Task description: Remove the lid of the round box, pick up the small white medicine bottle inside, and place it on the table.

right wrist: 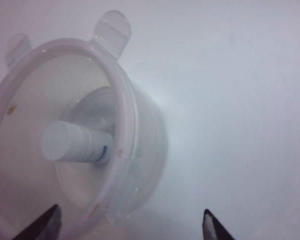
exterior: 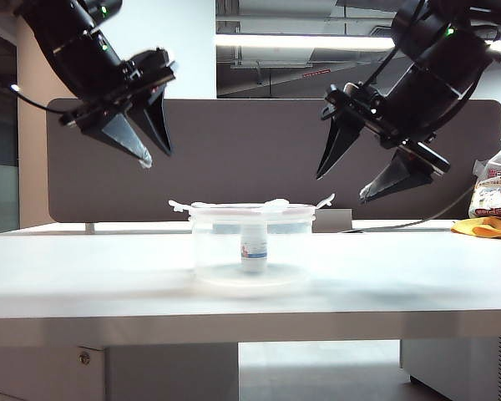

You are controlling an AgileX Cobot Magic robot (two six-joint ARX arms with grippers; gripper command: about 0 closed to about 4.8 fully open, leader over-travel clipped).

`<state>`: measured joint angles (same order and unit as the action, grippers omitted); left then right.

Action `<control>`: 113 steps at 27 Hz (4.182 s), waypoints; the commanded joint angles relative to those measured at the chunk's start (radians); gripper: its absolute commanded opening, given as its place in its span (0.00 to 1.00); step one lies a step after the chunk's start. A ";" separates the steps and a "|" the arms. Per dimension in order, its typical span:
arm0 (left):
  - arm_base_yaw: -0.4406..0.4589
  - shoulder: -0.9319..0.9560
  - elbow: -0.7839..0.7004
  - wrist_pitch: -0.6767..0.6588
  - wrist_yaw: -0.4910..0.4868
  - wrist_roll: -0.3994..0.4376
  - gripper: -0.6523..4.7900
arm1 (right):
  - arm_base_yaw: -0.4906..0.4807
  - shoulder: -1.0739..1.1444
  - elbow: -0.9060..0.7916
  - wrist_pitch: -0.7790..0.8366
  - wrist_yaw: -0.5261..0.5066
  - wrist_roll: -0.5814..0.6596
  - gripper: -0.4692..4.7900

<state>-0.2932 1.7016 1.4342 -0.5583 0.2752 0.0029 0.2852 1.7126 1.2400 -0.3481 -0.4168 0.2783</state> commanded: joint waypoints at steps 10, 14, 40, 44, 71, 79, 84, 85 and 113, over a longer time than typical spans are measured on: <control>-0.001 0.002 0.010 0.050 -0.002 -0.003 0.46 | 0.001 0.012 0.005 0.043 -0.035 0.043 0.57; -0.001 0.002 0.010 0.050 -0.002 -0.003 0.46 | 0.002 0.020 0.005 0.058 -0.067 0.063 0.52; -0.001 0.002 0.010 0.043 -0.002 -0.003 0.46 | 0.013 0.047 0.004 0.078 -0.072 0.061 0.08; -0.001 0.002 0.010 0.043 -0.003 -0.002 0.46 | 0.013 0.047 0.004 0.094 -0.075 0.062 0.08; -0.001 0.002 0.010 0.015 -0.010 0.009 0.46 | 0.013 0.109 0.004 0.222 -0.153 0.120 0.51; -0.001 0.002 0.010 0.014 -0.014 0.014 0.46 | 0.013 0.141 0.004 0.245 -0.169 0.142 0.40; -0.001 0.002 0.010 0.013 -0.029 0.017 0.46 | 0.014 0.141 0.004 0.256 -0.170 0.141 0.24; -0.001 0.002 0.010 0.013 -0.029 0.017 0.46 | 0.014 0.141 0.004 0.256 -0.170 0.141 0.22; -0.001 0.002 0.010 -0.029 -0.055 0.043 0.46 | 0.013 0.141 0.005 0.435 -0.277 0.227 0.09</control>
<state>-0.2932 1.7073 1.4384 -0.5812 0.2241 0.0307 0.2981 1.8587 1.2411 0.0593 -0.6865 0.5011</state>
